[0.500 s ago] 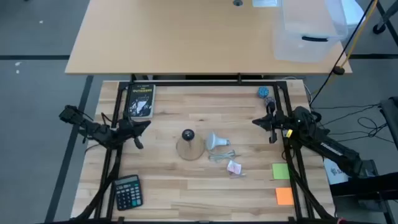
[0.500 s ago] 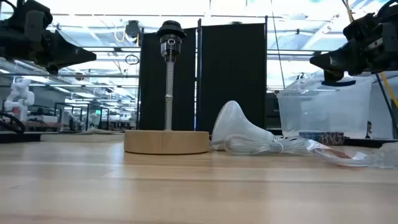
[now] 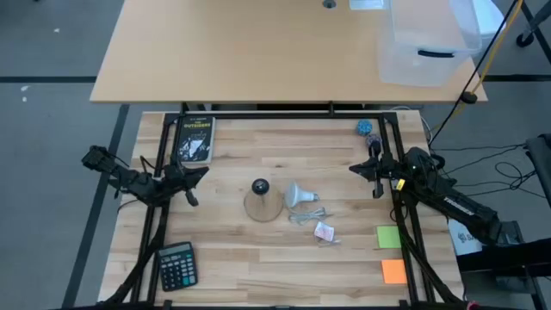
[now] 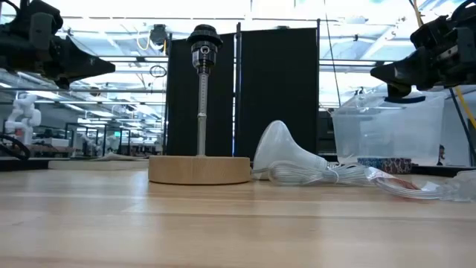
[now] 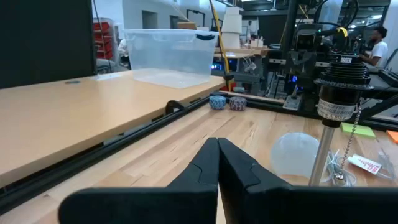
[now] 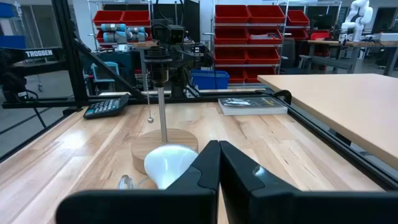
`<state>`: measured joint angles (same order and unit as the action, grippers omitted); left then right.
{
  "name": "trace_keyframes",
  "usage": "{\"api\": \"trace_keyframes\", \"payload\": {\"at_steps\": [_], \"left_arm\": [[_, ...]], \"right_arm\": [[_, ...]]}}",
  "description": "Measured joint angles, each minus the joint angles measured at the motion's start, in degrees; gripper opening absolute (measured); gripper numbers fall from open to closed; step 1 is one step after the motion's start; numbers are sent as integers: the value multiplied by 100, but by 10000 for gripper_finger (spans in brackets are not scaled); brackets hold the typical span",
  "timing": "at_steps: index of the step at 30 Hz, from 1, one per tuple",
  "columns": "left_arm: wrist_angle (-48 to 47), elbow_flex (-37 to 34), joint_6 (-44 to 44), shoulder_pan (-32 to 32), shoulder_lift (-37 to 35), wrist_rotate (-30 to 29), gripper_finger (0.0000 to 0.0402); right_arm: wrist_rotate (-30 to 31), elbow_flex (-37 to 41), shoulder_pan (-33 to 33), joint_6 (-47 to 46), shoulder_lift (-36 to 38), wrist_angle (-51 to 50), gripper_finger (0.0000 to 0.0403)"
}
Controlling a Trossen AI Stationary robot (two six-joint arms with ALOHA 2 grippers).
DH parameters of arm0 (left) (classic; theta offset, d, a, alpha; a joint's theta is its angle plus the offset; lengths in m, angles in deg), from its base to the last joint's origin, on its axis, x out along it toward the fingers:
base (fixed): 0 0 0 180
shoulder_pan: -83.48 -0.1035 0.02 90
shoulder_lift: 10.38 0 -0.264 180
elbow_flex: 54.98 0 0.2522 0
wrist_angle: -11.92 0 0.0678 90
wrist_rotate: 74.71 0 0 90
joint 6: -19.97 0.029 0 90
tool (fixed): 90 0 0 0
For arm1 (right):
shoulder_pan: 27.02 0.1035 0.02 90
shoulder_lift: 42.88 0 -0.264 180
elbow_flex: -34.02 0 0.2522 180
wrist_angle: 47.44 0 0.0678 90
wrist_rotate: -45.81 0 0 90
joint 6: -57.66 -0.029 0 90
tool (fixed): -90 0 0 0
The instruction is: Screw lightbulb
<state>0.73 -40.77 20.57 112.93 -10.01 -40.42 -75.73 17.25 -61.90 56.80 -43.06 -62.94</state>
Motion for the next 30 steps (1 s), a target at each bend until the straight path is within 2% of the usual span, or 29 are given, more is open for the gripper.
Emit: {"api": "trace_keyframes", "payload": {"at_steps": [27,30], "left_arm": [[0,0,0,0,1,1,0],[-1,0,0,-1,1,1,0]], "right_arm": [[1,1,0,-3,0,37,0],[-3,0,1,-247,1,164,0]]}}
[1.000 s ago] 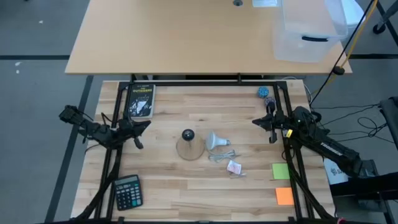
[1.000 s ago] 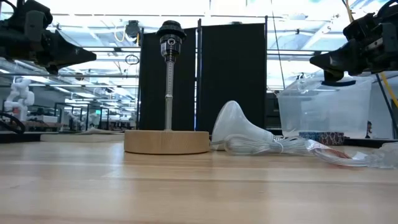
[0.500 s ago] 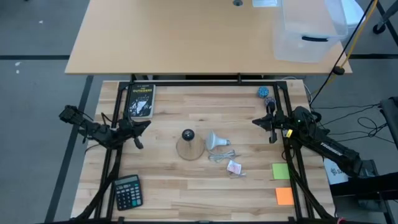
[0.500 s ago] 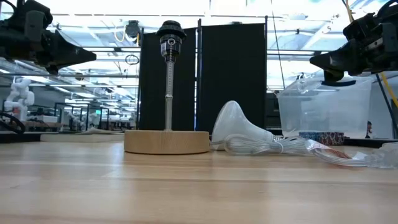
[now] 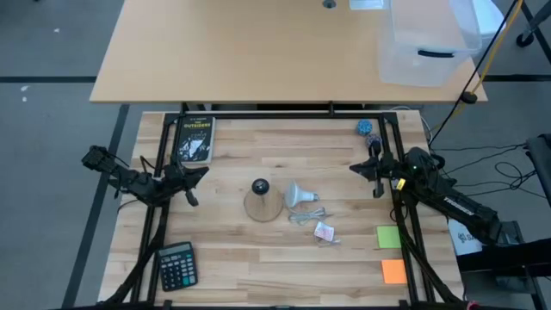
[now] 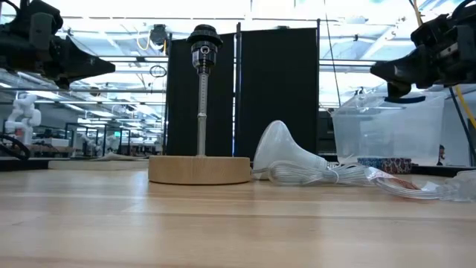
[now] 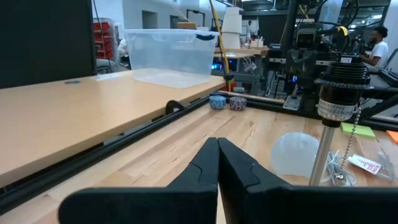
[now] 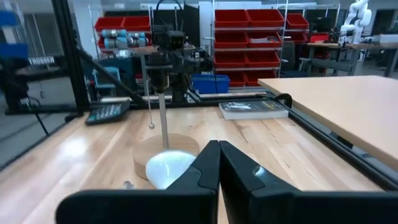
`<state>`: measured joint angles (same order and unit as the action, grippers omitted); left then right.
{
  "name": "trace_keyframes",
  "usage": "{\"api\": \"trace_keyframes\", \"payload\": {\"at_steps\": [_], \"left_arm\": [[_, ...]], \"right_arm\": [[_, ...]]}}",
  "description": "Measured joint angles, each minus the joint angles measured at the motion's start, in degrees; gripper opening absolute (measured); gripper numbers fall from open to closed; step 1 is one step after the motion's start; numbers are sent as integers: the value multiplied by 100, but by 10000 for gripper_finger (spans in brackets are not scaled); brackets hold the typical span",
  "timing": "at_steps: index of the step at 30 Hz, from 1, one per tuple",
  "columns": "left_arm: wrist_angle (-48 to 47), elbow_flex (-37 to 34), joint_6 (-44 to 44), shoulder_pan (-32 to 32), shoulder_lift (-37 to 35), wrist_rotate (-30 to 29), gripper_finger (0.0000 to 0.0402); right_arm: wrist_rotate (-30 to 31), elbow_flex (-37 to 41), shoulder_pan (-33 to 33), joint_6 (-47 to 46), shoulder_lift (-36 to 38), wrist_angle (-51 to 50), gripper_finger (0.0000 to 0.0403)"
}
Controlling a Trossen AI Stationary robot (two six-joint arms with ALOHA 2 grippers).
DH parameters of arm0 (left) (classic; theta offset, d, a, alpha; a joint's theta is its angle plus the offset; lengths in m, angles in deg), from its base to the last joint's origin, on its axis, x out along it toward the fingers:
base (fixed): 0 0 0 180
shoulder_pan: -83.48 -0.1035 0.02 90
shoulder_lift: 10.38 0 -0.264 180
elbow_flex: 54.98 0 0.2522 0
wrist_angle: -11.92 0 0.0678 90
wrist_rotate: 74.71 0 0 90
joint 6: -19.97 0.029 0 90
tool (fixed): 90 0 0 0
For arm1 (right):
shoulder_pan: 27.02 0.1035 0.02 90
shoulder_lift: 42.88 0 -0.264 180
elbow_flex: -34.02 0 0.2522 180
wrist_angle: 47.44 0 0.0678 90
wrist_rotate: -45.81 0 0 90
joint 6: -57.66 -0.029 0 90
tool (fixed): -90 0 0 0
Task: Screw lightbulb
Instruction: Insert the lightbulb into the lamp socket
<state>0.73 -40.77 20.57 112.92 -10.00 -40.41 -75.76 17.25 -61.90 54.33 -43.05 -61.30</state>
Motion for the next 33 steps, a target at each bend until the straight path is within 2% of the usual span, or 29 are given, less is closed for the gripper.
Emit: {"api": "trace_keyframes", "payload": {"at_steps": [2,7,10,12,16,21,23,26,33], "left_arm": [[2,0,-1,1,-1,0,0],[1,0,-1,1,0,-1,0],[0,1,0,0,-1,0,0],[0,0,-2,2,0,-2,0],[2,0,-2,2,-2,0,0],[185,0,-180,0,0,1,0],[752,2,-280,0,0,1,0],[1809,11,41,-4,0,88,0],[3776,24,450,-8,0,1295,0]], "right_arm": [[2,2,-2,-374,-4,323,0],[-32,0,11,-1602,-2,2151,0],[-205,-4,11,-1892,-11,2900,0],[-297,-19,11,-2006,-45,3044,0],[-312,-311,11,-2087,-307,2807,0],[-341,-1112,11,-1667,-1017,2006,0],[-343,-1524,11,-1586,-1389,1606,0],[-379,-2121,11,-1544,-1948,935,0],[-482,-2829,11,-1918,-3128,871,0]]}}
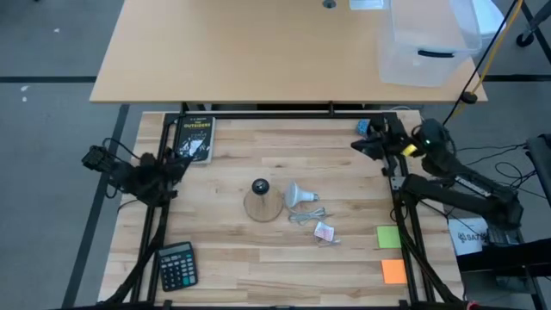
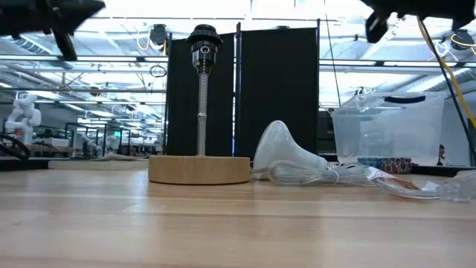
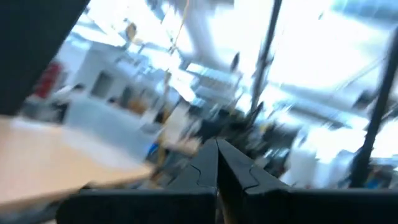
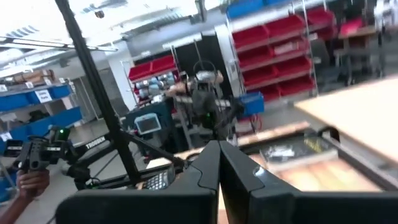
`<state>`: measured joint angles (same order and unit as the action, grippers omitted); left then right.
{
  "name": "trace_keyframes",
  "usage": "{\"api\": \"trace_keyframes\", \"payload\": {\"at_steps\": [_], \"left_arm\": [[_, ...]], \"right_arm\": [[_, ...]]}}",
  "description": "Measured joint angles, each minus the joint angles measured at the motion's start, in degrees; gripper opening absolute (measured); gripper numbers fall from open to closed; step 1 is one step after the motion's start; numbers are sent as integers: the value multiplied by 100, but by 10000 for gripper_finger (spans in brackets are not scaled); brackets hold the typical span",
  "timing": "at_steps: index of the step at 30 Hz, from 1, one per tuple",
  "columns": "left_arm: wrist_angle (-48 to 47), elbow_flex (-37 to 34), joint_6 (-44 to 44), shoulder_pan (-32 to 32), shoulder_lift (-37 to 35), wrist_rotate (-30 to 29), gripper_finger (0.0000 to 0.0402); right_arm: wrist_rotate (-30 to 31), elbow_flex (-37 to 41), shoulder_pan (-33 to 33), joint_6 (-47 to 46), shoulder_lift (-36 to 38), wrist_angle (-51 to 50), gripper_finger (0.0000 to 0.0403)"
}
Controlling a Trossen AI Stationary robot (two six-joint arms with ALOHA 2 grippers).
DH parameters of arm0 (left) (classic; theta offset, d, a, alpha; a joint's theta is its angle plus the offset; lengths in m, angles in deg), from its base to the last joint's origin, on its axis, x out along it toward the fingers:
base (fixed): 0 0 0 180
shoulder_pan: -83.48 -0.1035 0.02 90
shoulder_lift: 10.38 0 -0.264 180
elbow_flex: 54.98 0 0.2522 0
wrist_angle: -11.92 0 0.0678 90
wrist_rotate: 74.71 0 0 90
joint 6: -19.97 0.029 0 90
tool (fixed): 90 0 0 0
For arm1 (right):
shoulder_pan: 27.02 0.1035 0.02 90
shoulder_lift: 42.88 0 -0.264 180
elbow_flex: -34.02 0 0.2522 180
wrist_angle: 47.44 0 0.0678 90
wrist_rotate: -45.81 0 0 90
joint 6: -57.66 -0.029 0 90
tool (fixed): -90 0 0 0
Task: Screw lightbulb
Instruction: Insert the lightbulb into the lamp socket
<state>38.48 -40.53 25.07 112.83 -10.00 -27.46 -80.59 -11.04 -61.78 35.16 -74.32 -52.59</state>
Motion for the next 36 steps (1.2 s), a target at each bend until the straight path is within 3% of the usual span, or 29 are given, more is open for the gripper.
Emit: {"api": "trace_keyframes", "payload": {"at_steps": [4,11,18,24,29,32,36], "left_arm": [[163,5,-17,-101,1,526,0],[336,55,-95,-343,283,2023,0],[-157,619,-461,-526,1093,2065,0],[-613,1269,-135,-711,2226,2007,0],[-1384,1632,129,-826,3115,1991,0],[-1420,1637,139,-931,3576,1976,0],[-1418,1640,-201,-1030,4049,1975,0]], "right_arm": [[4,-70,0,-278,-686,-18,0],[8,-117,0,-817,-1953,198,0],[-483,-523,41,-706,-2868,971,0],[-1068,-1327,373,484,-3322,876,0],[-811,-1633,720,1605,-3596,1170,0],[-404,-1742,845,1625,-3692,1377,0],[-859,-1888,968,1759,-3760,729,0]]}}
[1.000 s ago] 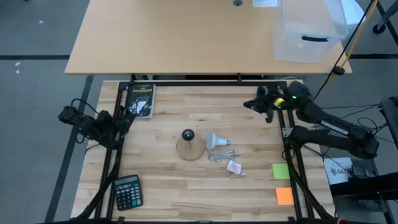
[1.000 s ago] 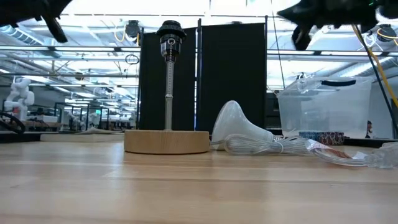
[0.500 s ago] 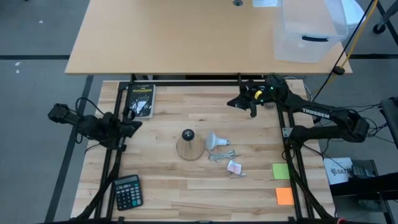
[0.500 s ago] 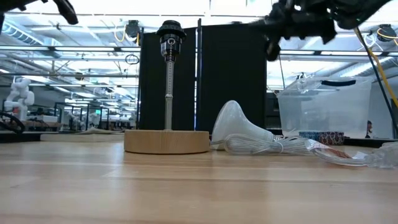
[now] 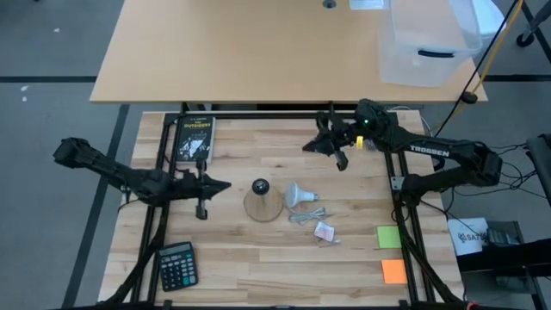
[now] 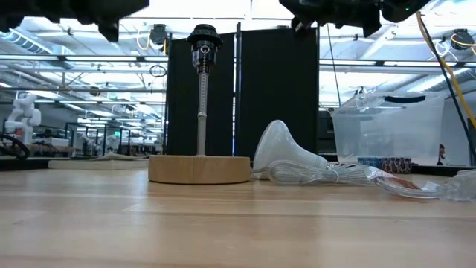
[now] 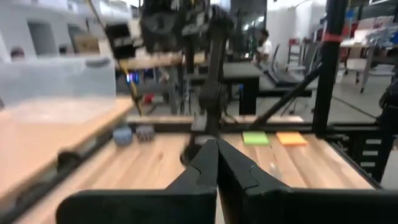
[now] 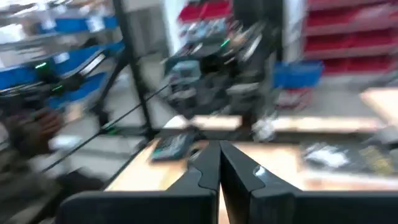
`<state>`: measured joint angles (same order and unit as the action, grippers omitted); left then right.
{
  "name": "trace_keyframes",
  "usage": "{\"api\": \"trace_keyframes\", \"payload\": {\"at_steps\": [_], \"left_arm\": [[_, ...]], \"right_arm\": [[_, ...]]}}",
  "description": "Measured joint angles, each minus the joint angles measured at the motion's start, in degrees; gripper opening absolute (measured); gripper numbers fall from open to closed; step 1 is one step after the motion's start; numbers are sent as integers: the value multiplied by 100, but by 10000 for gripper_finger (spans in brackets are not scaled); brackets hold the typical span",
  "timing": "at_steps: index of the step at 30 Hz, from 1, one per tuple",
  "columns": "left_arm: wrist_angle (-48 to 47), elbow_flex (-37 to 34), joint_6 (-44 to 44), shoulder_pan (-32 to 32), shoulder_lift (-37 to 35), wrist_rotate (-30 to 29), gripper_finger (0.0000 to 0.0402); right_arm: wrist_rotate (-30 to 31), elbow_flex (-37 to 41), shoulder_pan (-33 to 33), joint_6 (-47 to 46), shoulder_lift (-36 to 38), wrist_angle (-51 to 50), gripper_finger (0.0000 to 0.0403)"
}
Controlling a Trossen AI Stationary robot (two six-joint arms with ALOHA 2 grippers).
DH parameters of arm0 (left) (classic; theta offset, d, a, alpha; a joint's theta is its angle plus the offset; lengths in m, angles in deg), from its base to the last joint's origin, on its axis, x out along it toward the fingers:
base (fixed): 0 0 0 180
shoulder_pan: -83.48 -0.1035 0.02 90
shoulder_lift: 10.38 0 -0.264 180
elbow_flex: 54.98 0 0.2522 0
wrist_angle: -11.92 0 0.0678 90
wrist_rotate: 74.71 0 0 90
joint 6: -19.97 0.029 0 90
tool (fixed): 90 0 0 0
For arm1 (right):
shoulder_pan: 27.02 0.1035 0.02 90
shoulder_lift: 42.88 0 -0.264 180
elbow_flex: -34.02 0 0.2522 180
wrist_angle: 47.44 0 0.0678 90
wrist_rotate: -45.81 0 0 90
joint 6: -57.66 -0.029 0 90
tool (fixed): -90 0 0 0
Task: Screw lightbulb
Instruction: Insert the lightbulb into the lamp socket
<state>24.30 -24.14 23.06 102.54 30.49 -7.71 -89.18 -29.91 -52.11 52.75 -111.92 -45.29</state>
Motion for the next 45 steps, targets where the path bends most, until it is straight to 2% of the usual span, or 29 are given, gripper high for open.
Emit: {"api": "trace_keyframes", "payload": {"at_steps": [2,4,10,14,19,24,30,35,38,45], "left_arm": [[-100,0,-232,-25,246,0,0],[-197,0,-380,-34,518,-1,0],[-401,0,-752,-54,1217,-2,0],[-476,0,-1204,-55,1582,5,0],[-280,0,-1636,-55,1991,0,0],[159,-2,-1811,-55,2411,-165,11],[489,-4,-2103,-24,2911,-359,90],[741,-4,-2065,-29,3223,-275,154],[735,-4,-2065,-29,3328,-199,173],[737,-4,-1923,-107,3382,-186,181]], "right_arm": [[96,-107,139,195,11,-541,7],[468,-215,359,554,12,-1187,23],[2135,-468,1271,1579,-8,-2606,98],[3167,-472,1780,1330,-68,-3114,154],[3768,-475,2260,821,-429,-3875,214],[4559,-472,2575,860,-1056,-4222,252],[4736,-472,2722,898,-1736,-4191,255],[4931,-472,2748,731,-2217,-4102,253],[5255,-472,2746,581,-2415,-3979,253],[5249,-472,2746,404,-2748,-3593,274]]}}
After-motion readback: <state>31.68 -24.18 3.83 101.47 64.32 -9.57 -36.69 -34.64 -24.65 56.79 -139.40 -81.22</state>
